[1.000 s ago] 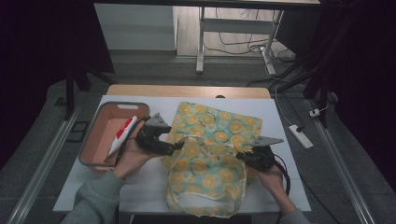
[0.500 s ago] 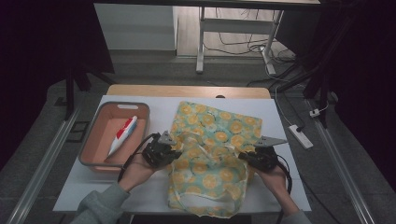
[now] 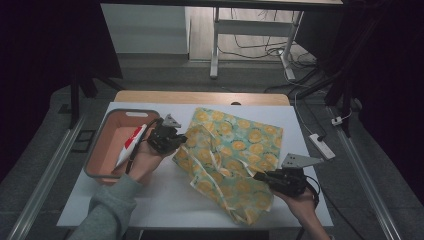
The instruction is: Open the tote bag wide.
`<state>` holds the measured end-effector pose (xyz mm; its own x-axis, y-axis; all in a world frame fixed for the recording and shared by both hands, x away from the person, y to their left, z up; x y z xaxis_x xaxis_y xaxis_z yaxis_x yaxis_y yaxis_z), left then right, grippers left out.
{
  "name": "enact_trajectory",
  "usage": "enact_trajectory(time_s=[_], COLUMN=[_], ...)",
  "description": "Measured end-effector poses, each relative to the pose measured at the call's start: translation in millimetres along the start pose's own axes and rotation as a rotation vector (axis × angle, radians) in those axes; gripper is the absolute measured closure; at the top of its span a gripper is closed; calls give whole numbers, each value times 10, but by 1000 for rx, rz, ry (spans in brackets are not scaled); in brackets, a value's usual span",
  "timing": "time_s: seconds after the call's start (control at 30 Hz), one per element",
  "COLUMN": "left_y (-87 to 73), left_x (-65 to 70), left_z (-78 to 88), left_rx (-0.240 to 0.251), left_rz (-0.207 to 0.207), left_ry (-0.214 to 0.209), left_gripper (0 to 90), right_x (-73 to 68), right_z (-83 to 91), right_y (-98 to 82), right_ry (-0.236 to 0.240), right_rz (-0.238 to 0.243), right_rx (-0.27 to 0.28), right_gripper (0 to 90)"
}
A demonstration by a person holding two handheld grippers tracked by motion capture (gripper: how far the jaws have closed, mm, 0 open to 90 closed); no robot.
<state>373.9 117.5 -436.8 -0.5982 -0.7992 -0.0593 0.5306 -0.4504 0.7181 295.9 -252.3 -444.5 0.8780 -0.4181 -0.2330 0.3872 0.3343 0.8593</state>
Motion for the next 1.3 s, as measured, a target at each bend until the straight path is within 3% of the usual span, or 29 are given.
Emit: enact_trajectory(time_s=[0.17, 0.3, 0.37, 0.4, 0.43, 0.47, 0.5, 0.6, 0.67, 0.9, 0.97, 1.03, 1.13, 1.23, 1.3], left_y=[101, 135, 123, 113, 103, 92, 80, 45, 21, 14, 1, -19, -34, -47, -70], left_x=[-73, -37, -23, -23, -26, -20, -14, 12, 31, 133, 154, 153, 115, 59, 33], left_z=[-86, -121, -119, -117, -111, -104, -96, -90, -122, -441, -513, -532, -400, -116, 95], left_rx=[11, 9, 7, 6, 4, 7, 7, -1, -16, -113, -134, -140, -95, 3, 58], left_rz=[17, -3, -12, -9, -10, -8, -11, -17, -21, -53, -65, -63, -43, -11, 7], left_ry=[-1, 11, 6, 2, -4, -13, -21, -35, -43, -42, -39, -48, -62, -56, -69], left_gripper=[886, 885, 885, 884, 884, 883, 883, 882, 881, 866, 826, 753, 578, 487, 433], right_x=[-106, -220, -257, -251, -230, -181, -181, -82, 35, 547, 589, 581, 574, 590, 603], right_z=[-25, -63, -96, -108, -119, -139, -139, -188, -235, -454, -468, -468, -450, -405, -358], right_y=[41, 69, 70, 63, 53, 33, 33, -9, -56, -283, -322, -345, -353, -347, -332], right_ry=[37, 96, 67, 61, 57, 10, 10, -85, -130, -191, -193, -197, -201, -207, -204], right_rz=[13, 23, 69, 70, 64, 72, 72, 100, 90, -54, -74, -63, -68, -76, -87], right_rx=[6, 17, -13, -20, -21, -40, -40, -89, -123, -199, -205, -223, -220, -208, -200], right_gripper=[894, 895, 895, 895, 895, 894, 894, 889, 889, 879, 879, 870, 847, 796, 710])
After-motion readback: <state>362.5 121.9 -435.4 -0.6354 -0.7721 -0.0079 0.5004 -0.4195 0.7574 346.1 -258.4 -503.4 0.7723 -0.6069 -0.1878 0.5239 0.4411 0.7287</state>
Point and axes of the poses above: each handheld gripper's, and its own axes: z roughly backward along the jaws, y roughly out of its top, x roughly to its right, the point moved 1 cm from there along -z, roughly forward along the jaws, and after that the axes turned 7 degrees about y, right-handed, at the moved point
